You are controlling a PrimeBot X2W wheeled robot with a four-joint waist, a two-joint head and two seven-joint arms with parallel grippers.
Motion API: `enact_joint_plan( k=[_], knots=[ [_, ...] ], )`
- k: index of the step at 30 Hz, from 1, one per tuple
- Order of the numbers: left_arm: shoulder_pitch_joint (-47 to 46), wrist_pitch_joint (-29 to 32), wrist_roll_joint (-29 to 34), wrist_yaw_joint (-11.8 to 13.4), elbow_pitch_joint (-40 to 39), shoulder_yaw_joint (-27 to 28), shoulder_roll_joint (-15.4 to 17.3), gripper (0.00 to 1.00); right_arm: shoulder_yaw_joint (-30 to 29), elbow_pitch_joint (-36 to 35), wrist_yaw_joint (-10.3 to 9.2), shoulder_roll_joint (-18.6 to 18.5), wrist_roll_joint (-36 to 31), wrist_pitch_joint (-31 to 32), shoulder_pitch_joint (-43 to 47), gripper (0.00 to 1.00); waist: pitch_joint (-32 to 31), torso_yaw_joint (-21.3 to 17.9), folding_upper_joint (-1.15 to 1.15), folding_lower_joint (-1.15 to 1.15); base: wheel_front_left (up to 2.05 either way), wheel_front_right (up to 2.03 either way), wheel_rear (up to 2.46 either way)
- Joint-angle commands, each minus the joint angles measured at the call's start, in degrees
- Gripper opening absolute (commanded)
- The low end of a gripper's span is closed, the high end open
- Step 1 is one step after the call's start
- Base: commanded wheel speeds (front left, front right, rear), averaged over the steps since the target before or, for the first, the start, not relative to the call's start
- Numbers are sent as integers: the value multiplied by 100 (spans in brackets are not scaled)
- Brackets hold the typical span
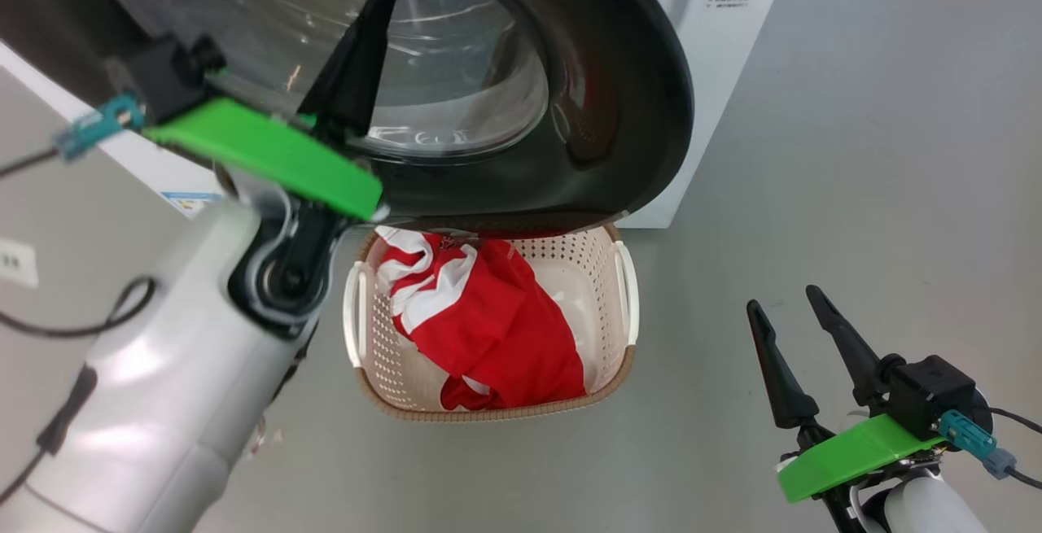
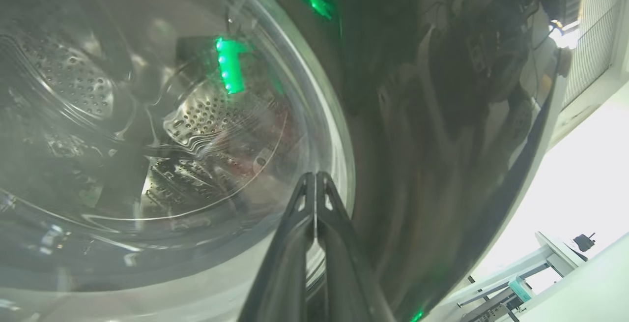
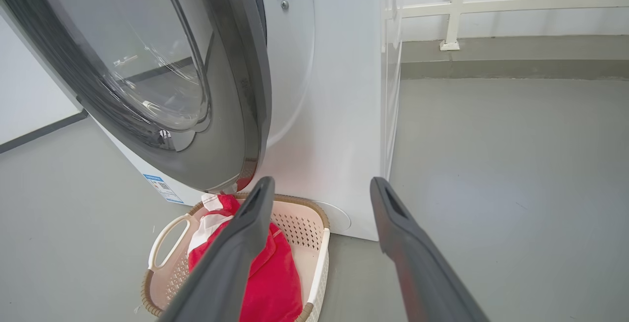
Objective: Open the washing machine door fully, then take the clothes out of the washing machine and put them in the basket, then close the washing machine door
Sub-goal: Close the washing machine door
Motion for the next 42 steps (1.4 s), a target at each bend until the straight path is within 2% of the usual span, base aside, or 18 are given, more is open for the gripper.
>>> enact_joint_plan(
  k=[1, 5, 8, 9, 13, 24, 34, 42],
  knots=[
    [76, -68, 33, -40, -153, 249, 253, 9, 105, -116, 28, -50, -28, -37, -47, 100, -21, 27, 0, 0, 0, 0, 0],
    [511, -68, 165, -40, -213, 397, 318, 38, 74, -120, 28, -70, -28, -37, -3, 100, -86, 75, 0, 0, 0, 0, 0],
    [885, -68, 241, -40, -265, 571, 329, 47, 65, -127, 28, -84, -30, -37, 59, 100, -139, 108, 0, 0, 0, 0, 0],
    [1007, -68, 283, -40, -278, 625, 337, 62, 60, -131, 28, -89, -30, -37, 83, 100, -155, 120, 0, 0, 0, 0, 0],
    [1444, -68, 552, -40, -301, 829, 375, 100, 65, -134, 28, -99, -30, -37, 168, 100, -216, 137, 0, 0, 0, 0, 0],
    [2913, -69, 1279, -40, -500, 1951, 271, 100, 70, -93, 28, -109, -10, -37, 394, 100, -556, 52, 0, 0, 0, 0, 0],
    [3932, -69, 1913, -40, -635, 2647, 118, 100, -6, -96, 28, -151, -14, -37, 598, 100, -798, -14, 0, 0, 0, 0, 0],
    [4730, -69, 2764, -40, -919, 3254, -61, 100, -138, -118, 28, -146, -27, -37, 810, 100, -1051, -110, 0, 0, 0, 0, 0]
  ],
)
